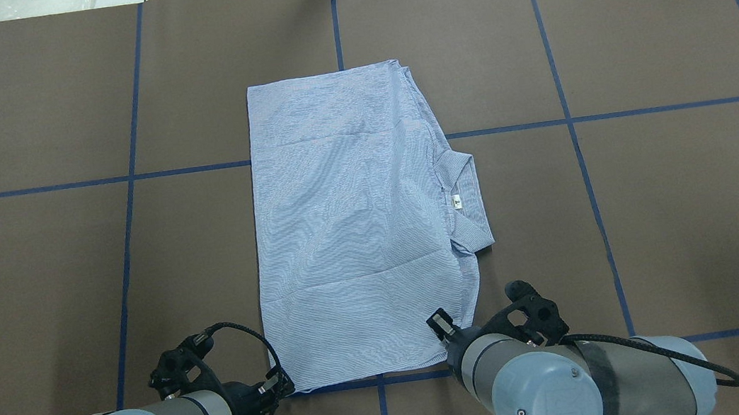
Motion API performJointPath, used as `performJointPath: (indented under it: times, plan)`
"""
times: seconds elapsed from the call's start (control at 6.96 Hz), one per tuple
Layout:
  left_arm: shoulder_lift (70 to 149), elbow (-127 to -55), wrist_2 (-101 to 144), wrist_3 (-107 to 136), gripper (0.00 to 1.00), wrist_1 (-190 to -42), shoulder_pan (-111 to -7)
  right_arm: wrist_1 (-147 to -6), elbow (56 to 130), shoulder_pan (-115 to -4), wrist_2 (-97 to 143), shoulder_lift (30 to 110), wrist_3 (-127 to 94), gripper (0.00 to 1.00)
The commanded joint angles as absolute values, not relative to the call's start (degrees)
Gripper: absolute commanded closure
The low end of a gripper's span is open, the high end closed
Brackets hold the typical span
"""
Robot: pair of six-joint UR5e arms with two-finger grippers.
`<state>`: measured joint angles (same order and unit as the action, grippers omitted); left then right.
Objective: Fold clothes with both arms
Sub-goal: 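Grasp the near edge of the shirt with both grippers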
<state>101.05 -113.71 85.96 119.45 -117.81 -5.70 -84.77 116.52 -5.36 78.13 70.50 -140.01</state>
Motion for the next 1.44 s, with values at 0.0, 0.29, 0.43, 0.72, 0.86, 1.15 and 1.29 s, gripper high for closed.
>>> performJointPath:
  times: [0.0,0.29,0.43,0.72,0.86,1.15,1.29]
  plan:
    - [101.16,-113.64,86.04,120.50,1.00,-117.77,-5.54,-84.73,116.63,-5.45,78.13,70.66,-140.01,1.00]
    - [100.99,-114.52,86.13,120.50,1.00,-117.77,-5.71,-84.73,116.72,-5.71,78.13,70.84,-140.01,1.00]
    - [100.55,-116.78,86.13,120.50,1.00,-117.77,-5.89,-84.73,117.68,-5.63,78.13,71.01,-140.01,1.00]
    - [99.68,-127.72,86.57,120.59,1.00,-113.24,-6.24,-84.99,125.37,-5.54,79.00,74.07,-142.19,1.00]
    - [99.67,-133.80,87.44,120.50,1.00,-108.94,-6.50,-85.08,132.55,-5.80,80.41,77.75,-143.42,1.00]
    - [101.85,-133.95,97.68,119.53,1.00,-107.93,-18.48,-85.08,136.50,-12.17,83.47,77.53,-143.35,1.00]
    - [103.34,-133.16,99.82,116.83,1.00,-107.76,-22.02,-85.08,135.19,-18.66,88.89,75.26,-143.35,1.00]
